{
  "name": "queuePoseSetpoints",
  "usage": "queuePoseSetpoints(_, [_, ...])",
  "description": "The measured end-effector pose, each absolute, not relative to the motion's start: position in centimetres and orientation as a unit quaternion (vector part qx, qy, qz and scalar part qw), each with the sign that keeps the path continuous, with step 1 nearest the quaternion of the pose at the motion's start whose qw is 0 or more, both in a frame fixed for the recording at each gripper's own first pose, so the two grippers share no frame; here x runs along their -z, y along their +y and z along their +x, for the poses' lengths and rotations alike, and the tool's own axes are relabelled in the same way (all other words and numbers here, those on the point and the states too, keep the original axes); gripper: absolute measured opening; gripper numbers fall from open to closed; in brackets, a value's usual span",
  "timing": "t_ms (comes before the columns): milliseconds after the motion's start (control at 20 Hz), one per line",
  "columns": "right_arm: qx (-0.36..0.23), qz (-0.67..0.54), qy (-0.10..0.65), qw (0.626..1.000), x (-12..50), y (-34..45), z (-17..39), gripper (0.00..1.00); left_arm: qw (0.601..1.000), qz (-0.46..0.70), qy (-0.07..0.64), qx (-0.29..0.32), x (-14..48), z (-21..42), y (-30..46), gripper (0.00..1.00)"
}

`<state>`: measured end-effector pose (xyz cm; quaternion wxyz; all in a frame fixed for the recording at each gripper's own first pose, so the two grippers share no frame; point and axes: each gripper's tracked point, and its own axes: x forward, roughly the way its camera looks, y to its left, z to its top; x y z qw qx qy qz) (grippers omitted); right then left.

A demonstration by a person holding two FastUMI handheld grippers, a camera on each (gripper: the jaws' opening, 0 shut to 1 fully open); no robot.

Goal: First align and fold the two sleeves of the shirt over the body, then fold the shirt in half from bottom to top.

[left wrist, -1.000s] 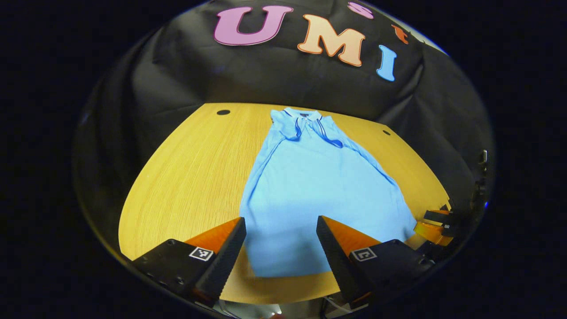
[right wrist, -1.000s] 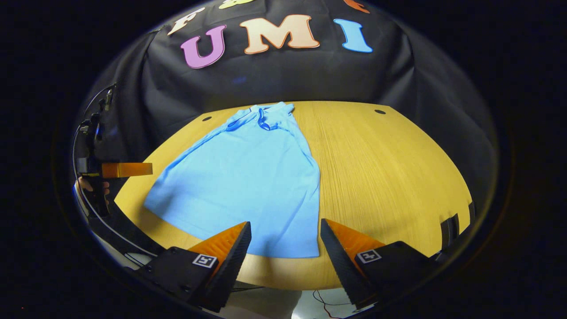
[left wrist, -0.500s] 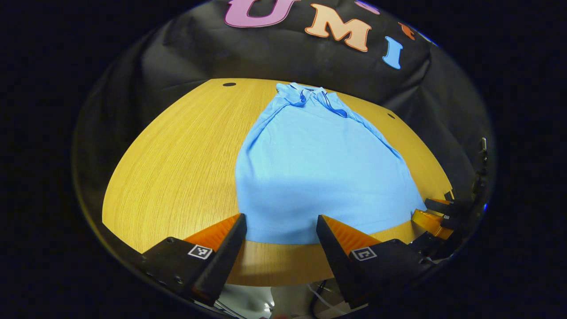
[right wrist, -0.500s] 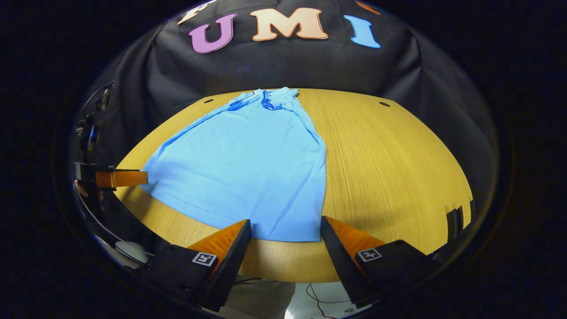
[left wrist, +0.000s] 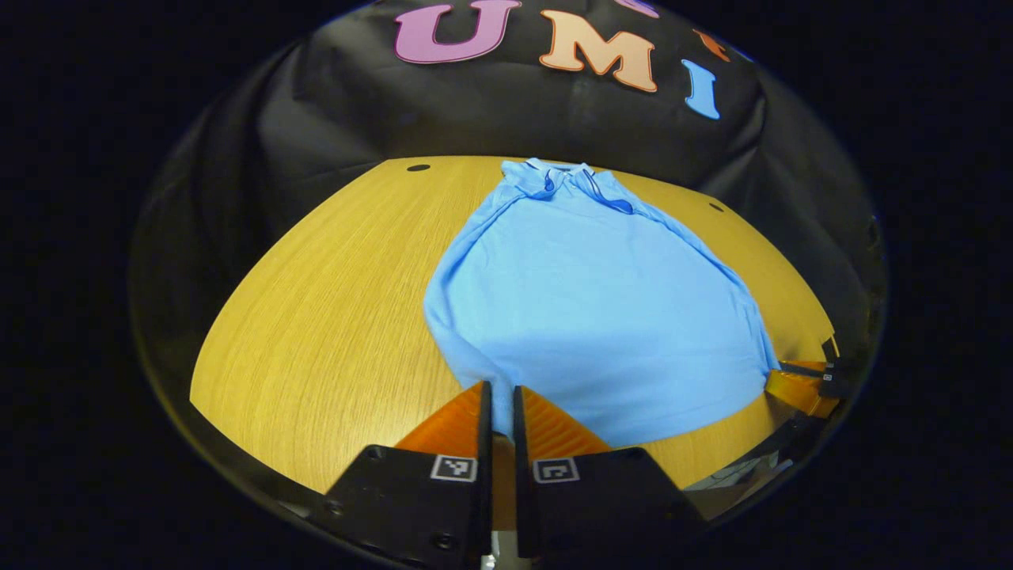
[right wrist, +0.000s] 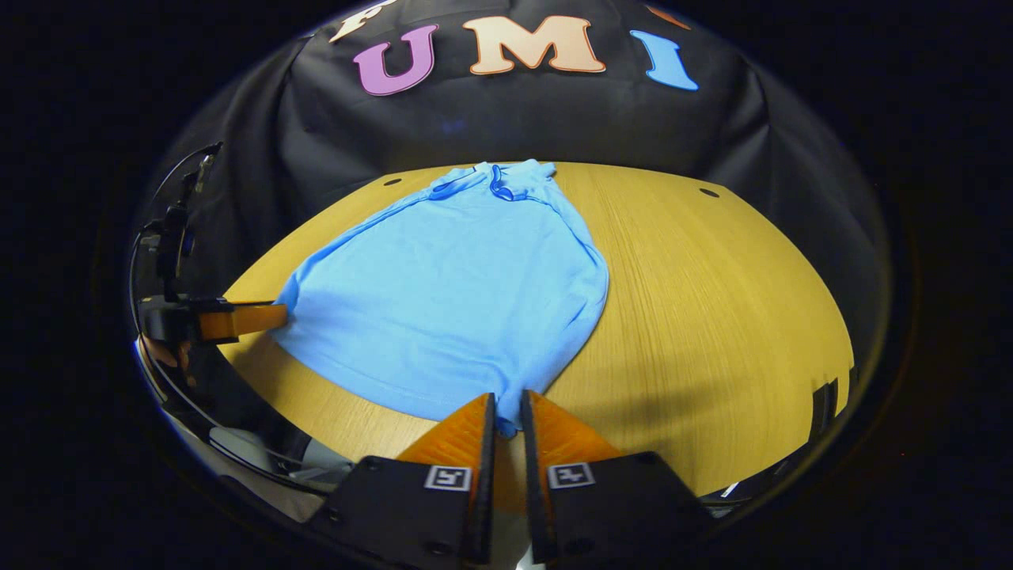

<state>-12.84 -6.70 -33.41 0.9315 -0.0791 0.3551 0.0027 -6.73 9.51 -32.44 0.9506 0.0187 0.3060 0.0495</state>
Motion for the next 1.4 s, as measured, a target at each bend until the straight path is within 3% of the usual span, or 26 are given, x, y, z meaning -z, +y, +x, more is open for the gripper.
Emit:
queuePoseSetpoints(100, [-0.002,-0.076,0.358,0.930,33.4,-6.7,-12.7,0.07,0.949,0.005,0.310,-0.053,32.5,-6.6,9.5,0.00])
queuePoseSetpoints(350, [0.006,-0.075,0.347,0.935,31.7,-6.5,-12.0,0.07,0.948,-0.021,0.314,-0.047,31.4,-6.5,9.3,0.00])
queuePoseSetpoints(600, [0.019,-0.063,0.313,0.948,28.4,-5.7,-9.1,0.07,0.961,-0.016,0.274,-0.021,27.1,-3.9,8.5,0.00])
queuePoseSetpoints(1100, [0.039,-0.103,0.214,0.971,21.2,-5.2,2.6,0.07,0.981,-0.033,0.189,0.011,19.2,6.4,9.0,0.00])
queuePoseSetpoints(1400, [0.032,-0.104,0.176,0.978,18.6,-6.7,13.1,0.07,0.989,-0.037,0.142,-0.012,15.1,16.0,9.6,0.00])
